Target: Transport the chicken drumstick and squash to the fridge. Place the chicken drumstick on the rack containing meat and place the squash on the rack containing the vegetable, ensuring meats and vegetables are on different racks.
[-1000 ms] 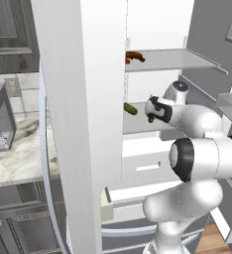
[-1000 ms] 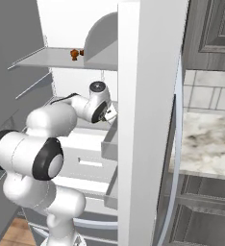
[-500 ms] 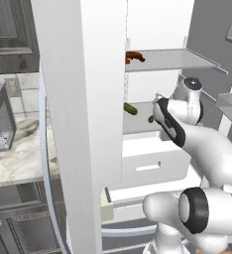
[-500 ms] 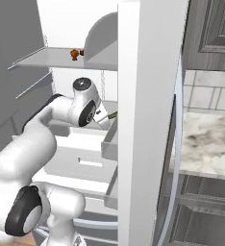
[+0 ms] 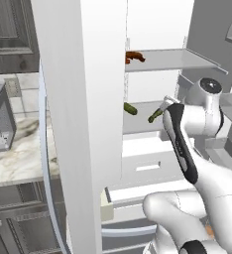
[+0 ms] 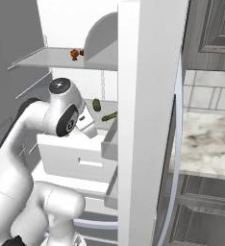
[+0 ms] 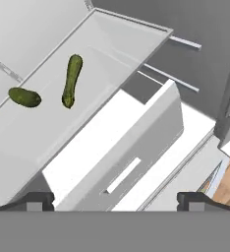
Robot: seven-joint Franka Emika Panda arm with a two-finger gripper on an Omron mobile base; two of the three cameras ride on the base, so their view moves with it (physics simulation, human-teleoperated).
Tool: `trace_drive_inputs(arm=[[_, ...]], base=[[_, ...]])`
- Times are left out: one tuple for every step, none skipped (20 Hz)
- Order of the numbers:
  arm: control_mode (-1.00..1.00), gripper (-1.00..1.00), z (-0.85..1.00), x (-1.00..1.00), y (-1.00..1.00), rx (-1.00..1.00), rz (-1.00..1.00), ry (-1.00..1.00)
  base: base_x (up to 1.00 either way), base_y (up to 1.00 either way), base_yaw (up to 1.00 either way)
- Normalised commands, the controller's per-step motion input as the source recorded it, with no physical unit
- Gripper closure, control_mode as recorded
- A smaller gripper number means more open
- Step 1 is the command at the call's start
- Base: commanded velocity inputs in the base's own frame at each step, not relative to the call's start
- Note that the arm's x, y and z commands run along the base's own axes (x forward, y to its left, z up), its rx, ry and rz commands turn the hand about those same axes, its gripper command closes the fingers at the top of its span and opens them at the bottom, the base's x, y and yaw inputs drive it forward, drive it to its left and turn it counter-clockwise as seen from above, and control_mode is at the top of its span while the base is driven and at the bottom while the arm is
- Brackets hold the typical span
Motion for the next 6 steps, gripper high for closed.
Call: trace_drive_inputs(arm=[[-1.00,-1.00,0.75,-1.00,0.31,-0.11,0.00,-0.06],[-1.00,-1.00,0.81,-1.00,0.31,-0.11,0.00,0.00],[-1.00,-1.00,0.85,-1.00,0.35,-0.12,0.00,0.00],[-1.00,-1.00,0.88,-1.00,0.33,-0.12,0.00,0.00],[-1.00,-1.00,0.88,-1.00,0.27,-0.11,0.00,0.00],[-1.00,-1.00,0.85,-1.00,0.25,-0.11,0.00,0.00]], base=[[0.00,0.00,0.00],[0.00,0.00,0.00],[0.00,0.00,0.00],[0.00,0.00,0.00],[0.00,0.00,0.00],[0.00,0.00,0.00]])
